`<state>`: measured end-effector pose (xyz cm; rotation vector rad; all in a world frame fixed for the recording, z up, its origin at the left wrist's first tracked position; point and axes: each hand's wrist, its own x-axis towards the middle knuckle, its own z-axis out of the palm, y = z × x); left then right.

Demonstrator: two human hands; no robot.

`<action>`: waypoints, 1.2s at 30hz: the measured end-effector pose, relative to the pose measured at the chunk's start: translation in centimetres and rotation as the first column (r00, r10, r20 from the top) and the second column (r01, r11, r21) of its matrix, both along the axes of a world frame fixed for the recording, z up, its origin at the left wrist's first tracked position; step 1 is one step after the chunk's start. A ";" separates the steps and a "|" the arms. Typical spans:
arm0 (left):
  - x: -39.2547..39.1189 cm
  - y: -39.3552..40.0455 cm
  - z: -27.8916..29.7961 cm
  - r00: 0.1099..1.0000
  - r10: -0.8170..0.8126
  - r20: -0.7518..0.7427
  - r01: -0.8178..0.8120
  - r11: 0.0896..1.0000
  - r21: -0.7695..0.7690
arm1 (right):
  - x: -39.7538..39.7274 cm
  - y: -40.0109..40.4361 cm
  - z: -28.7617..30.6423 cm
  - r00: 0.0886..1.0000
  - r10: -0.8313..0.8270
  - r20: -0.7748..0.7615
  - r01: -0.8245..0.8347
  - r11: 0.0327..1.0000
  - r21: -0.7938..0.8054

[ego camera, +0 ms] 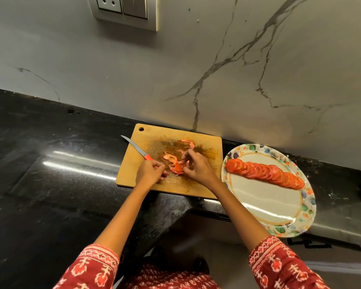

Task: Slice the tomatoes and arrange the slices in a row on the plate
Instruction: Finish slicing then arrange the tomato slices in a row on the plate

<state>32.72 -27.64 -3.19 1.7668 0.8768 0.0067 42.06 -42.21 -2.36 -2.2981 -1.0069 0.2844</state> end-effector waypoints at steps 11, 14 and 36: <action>0.2 -1.1 -0.7 0.991 -0.060 0.119 0.043 0.989 0.141 | -0.4 2.2 0.4 0.981 -0.186 -0.057 0.170 0.962 -0.216; 0.9 -1.4 -1.0 0.986 -0.076 0.148 0.057 0.990 0.132 | -0.5 2.5 0.5 0.984 -0.162 -0.069 0.144 0.966 -0.217; 7.6 -18.2 1.3 0.893 -0.273 0.359 0.350 0.922 -0.169 | 2.1 -17.8 4.0 0.663 -0.336 -0.669 0.579 0.797 0.173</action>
